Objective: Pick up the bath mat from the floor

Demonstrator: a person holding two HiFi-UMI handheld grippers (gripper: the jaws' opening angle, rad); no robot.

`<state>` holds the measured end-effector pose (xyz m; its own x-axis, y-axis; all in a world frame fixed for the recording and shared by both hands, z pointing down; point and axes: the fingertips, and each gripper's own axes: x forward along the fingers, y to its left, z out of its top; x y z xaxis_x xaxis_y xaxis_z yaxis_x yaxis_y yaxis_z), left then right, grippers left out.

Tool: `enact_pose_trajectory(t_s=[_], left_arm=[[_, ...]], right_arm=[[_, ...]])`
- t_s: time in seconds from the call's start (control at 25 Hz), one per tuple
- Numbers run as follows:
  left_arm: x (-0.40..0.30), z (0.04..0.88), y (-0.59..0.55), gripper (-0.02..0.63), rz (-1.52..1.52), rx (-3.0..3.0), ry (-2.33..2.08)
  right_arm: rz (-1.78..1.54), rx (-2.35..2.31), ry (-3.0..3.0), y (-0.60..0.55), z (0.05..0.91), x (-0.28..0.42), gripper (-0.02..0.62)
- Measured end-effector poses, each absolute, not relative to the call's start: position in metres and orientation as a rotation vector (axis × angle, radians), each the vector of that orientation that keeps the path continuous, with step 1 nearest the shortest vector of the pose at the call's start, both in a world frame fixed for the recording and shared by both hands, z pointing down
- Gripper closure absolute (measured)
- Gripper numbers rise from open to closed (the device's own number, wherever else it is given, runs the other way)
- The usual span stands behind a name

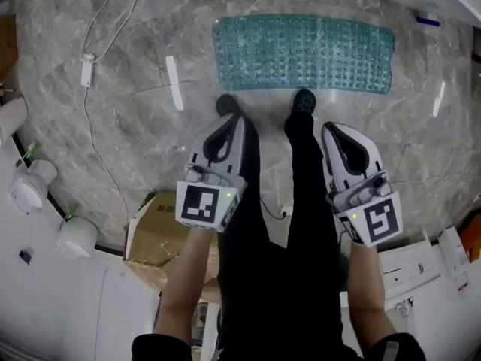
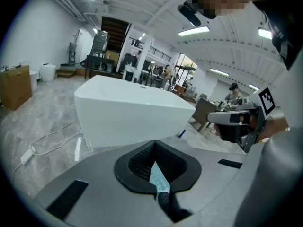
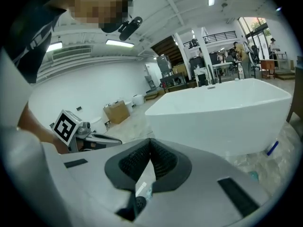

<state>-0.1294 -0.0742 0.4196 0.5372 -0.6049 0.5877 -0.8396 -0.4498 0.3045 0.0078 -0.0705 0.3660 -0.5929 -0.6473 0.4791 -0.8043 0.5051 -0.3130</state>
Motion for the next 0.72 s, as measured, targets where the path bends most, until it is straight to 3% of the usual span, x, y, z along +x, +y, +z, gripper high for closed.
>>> enact_pose_trajectory(t_s=[0.72], left_arm=[[-0.141,0.734,-0.041,0.597,0.765,2.085,-1.044]], right_arm=[[0.908,1.17,-2.401,-0.085,0.64,-0.041,0.583]])
